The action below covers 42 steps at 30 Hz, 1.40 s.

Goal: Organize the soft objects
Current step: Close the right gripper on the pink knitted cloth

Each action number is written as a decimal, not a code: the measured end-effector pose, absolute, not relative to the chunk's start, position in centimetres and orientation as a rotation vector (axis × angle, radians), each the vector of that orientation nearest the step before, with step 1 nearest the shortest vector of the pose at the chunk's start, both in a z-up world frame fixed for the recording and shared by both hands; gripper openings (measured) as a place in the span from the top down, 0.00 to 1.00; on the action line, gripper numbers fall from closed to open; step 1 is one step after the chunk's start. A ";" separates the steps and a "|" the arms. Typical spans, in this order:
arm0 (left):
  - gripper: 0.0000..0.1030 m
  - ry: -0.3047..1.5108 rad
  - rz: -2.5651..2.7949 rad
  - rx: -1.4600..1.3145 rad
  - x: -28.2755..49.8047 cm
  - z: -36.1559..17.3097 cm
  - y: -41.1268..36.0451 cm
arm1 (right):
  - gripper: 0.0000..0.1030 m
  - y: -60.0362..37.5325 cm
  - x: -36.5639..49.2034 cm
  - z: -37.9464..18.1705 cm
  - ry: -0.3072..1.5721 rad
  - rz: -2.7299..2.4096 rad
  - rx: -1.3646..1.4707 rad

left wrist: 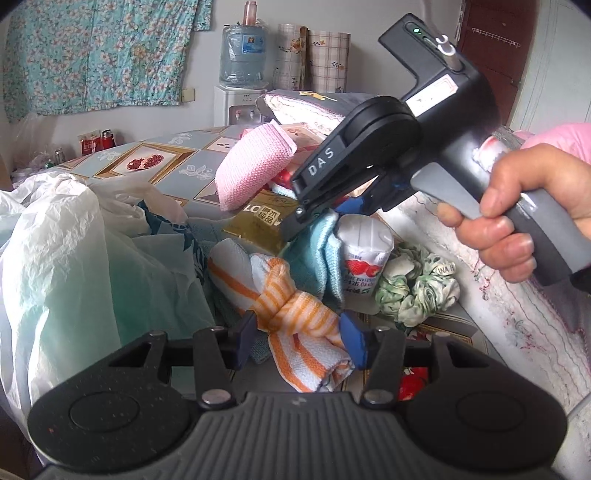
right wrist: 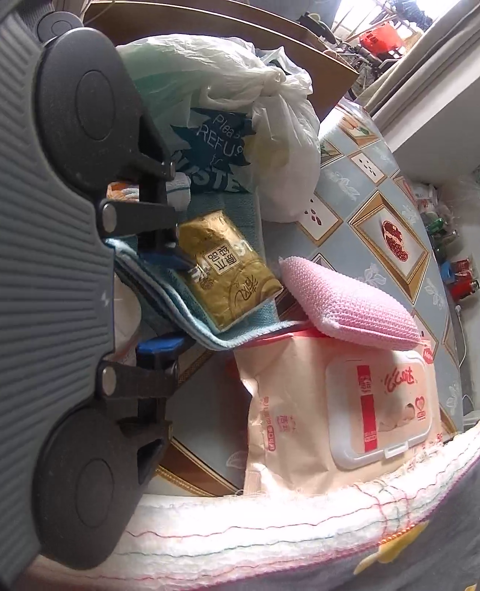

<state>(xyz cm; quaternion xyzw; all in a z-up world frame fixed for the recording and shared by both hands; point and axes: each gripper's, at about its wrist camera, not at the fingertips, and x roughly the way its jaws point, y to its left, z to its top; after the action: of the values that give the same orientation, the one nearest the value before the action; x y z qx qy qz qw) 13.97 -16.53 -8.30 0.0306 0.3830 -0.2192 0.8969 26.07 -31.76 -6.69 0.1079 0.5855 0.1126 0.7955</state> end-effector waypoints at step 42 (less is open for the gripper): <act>0.51 0.688 -0.462 -0.008 13.3 -5.6 -15.2 | 0.80 -37.4 19.0 -0.4 1.026 0.232 0.686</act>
<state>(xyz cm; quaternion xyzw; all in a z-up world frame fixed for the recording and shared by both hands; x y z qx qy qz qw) 13.29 -15.17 -5.62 -0.0037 0.3341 -0.2247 0.9154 18.97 -37.44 -0.39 0.3207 0.4801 0.1083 0.8093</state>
